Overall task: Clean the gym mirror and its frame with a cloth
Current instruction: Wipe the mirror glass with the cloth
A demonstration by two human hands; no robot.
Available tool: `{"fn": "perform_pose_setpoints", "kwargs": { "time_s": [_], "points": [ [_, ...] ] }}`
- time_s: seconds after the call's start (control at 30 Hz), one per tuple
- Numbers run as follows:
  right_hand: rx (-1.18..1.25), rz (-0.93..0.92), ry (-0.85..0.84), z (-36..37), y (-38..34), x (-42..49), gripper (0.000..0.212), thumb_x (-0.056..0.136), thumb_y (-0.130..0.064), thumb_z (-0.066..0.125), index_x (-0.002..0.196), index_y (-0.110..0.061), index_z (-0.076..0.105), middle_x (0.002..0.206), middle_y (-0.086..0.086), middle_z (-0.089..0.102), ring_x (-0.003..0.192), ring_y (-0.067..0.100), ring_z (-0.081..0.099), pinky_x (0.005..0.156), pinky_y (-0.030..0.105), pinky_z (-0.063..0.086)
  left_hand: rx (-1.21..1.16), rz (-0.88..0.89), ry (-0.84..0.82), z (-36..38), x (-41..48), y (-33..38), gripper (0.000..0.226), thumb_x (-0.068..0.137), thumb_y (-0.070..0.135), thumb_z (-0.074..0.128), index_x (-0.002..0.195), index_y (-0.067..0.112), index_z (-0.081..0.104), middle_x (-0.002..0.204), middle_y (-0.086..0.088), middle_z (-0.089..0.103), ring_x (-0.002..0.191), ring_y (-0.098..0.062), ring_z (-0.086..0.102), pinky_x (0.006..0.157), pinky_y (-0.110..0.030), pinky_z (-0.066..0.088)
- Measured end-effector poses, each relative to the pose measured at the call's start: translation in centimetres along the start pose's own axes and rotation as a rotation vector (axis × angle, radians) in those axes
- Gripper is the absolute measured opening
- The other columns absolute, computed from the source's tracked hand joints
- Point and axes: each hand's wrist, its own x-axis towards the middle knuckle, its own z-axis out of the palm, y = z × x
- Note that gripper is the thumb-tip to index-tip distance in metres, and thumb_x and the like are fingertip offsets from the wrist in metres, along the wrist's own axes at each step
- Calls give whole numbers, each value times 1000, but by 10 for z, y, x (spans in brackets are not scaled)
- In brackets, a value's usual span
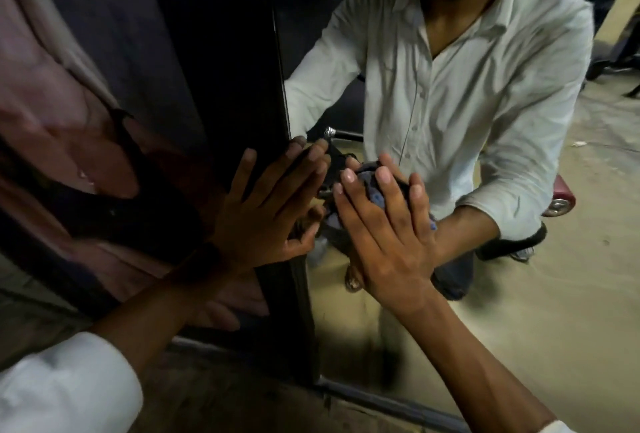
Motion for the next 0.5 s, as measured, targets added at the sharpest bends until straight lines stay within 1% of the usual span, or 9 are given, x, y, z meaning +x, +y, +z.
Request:
{"fn": "perform_pose_setpoints", "kwargs": {
  "time_s": [0.03, 0.1, 0.13, 0.17, 0.2, 0.27, 0.3, 0.43, 0.5],
  "points": [
    [-36, 15, 53, 4, 0, 1, 47, 107, -19, 41, 151, -7, 55, 170, 17, 29, 162, 29, 11, 132, 45, -2, 0, -11, 11, 0, 1, 1, 88, 92, 44, 63, 165, 13, 26, 178, -4, 11, 165, -21, 8, 133, -54, 4],
    [-134, 30, 129, 11, -4, 2, 53, 110, -26, 28, 143, -7, 64, 166, 15, 36, 163, 24, 0, 132, 44, -1, 12, -32, 35, 0, 0, 4, 85, 93, 45, 61, 165, 12, 28, 173, -6, 21, 165, -21, 11, 132, -54, 6],
    [-145, 11, 133, 13, -6, 1, 57, 111, -29, 23, 144, -6, 63, 164, 14, 40, 163, 25, 4, 132, 46, 3, 16, -38, 52, 1, 0, 5, 83, 95, 45, 58, 165, 11, 29, 172, -7, 25, 164, -21, 14, 132, -54, 8],
    [-108, 1, 141, 13, -7, -1, 56, 110, -29, 24, 149, -7, 58, 164, 13, 41, 162, 29, 12, 132, 50, 9, 13, -41, 66, 2, -1, 7, 81, 97, 44, 56, 165, 10, 30, 172, -9, 27, 164, -22, 17, 132, -54, 9],
    [-102, -18, 160, 11, -8, -2, 54, 107, -26, 30, 152, -7, 54, 163, 12, 42, 160, 33, 21, 130, 54, 16, 8, -41, 72, 2, -2, 9, 80, 98, 44, 54, 166, 9, 29, 172, -10, 28, 163, -24, 20, 132, -54, 10],
    [-104, -24, 222, 9, -12, -7, 54, 101, -16, 44, 154, -6, 51, 163, 11, 42, 156, 38, 28, 128, 58, 22, 21, -28, 80, 4, -4, 9, 82, 99, 44, 52, 167, 8, 24, 173, -9, 26, 161, -27, 23, 132, -55, 10],
    [-107, -35, 239, 11, -12, -7, 54, 101, -13, 46, 155, -5, 49, 165, 12, 40, 157, 39, 28, 127, 59, 23, 36, -22, 87, 5, -5, 9, 84, 98, 44, 52, 168, 8, 22, 173, -9, 23, 162, -27, 21, 132, -54, 10],
    [-118, -67, 257, 16, -11, -9, 53, 107, -16, 33, 156, -4, 46, 168, 13, 35, 159, 39, 21, 128, 59, 19, 78, -18, 112, 9, -8, 7, 89, 98, 48, 60, 168, 7, 21, 176, -12, 15, 164, -27, 13, 133, -55, 7],
    [-152, -85, 271, 19, -9, -12, 57, 102, -15, 40, 157, -6, 45, 169, 12, 33, 161, 37, 17, 129, 58, 18, 72, -17, 142, 11, -13, 10, 87, 100, 48, 58, 167, 5, 24, 176, -14, 17, 164, -29, 14, 133, -54, 7]
  ]
}}
